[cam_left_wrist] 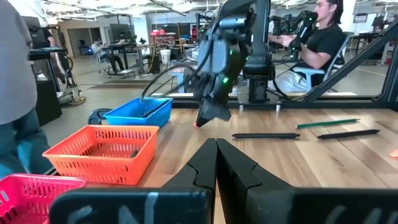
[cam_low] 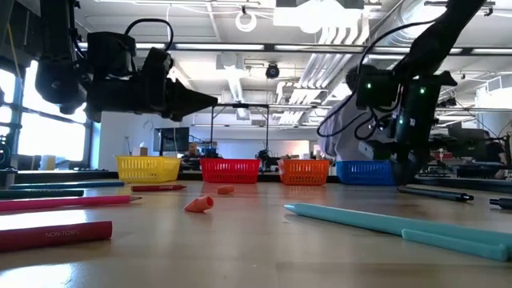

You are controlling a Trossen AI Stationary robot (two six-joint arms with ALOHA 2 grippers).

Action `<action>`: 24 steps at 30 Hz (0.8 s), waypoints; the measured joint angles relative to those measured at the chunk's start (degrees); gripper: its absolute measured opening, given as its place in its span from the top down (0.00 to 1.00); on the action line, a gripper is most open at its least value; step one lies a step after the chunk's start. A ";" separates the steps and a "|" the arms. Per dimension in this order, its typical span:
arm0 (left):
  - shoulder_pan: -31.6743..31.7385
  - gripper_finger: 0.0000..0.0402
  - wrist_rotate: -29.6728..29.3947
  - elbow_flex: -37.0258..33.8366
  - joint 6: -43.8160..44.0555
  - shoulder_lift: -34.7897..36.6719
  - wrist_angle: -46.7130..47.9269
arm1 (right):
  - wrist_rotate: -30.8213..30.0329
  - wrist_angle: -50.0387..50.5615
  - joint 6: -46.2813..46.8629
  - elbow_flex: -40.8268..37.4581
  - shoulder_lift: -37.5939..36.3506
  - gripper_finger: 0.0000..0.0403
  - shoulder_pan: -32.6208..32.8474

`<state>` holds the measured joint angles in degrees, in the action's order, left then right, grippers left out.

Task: Sort crayons/erasers/pens/pencils in bins
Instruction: Put the orange eraser into the red basket

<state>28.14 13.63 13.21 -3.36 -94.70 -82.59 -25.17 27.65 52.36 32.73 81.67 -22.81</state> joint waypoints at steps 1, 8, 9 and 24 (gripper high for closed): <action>0.00 1.00 -0.30 0.00 -0.17 -0.01 0.14 | 0.33 -0.22 -0.53 0.00 -1.17 0.90 0.37; 1.65 1.00 -2.32 0.00 0.89 -0.01 1.39 | 3.29 -5.89 -8.73 0.04 -8.90 0.90 5.18; 2.12 1.00 -2.32 0.00 1.29 0.00 1.67 | 3.37 -8.12 -10.84 0.07 -9.44 0.90 6.14; 4.06 1.00 4.78 0.74 4.66 0.00 3.15 | 7.84 -43.06 -33.17 0.17 -9.14 0.90 14.47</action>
<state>32.20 18.41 13.96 1.30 -94.70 -79.43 -17.33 -15.41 19.19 32.91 72.53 -8.34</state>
